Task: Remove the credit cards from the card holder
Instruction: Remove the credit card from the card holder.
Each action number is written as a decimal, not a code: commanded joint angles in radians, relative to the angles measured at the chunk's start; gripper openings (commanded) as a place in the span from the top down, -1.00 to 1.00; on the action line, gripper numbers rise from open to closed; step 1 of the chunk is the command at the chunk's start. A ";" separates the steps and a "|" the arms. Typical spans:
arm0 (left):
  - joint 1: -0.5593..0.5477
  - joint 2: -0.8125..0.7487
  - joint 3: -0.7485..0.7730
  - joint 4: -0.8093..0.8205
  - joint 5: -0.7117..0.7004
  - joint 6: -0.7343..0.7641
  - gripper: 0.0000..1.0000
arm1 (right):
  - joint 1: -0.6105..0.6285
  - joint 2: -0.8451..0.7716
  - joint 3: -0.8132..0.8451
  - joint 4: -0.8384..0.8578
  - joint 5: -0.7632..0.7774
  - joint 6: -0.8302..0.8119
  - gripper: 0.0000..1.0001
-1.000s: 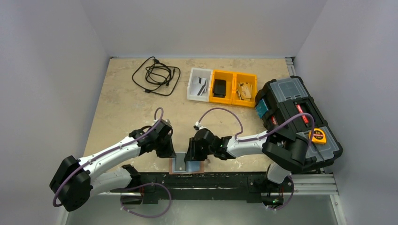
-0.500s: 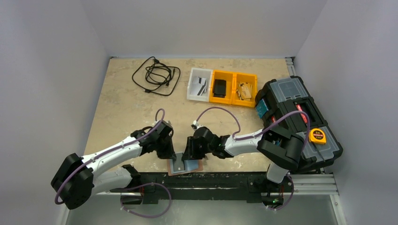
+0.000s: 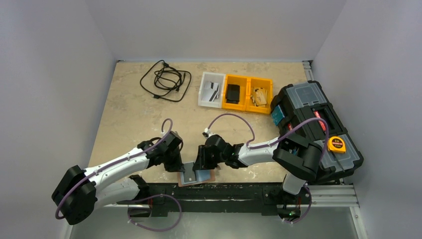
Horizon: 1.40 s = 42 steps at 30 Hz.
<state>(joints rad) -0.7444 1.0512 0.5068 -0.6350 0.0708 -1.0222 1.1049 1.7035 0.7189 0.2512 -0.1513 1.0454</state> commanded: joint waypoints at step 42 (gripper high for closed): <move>-0.046 0.091 -0.055 0.040 -0.061 -0.145 1.00 | -0.065 0.006 -0.275 0.521 -0.210 0.173 0.56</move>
<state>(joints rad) -0.7815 1.1175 0.4973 -0.5610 0.0711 -1.1675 1.0439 1.6890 0.4641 0.6613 -0.3359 1.1728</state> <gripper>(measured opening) 0.004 0.243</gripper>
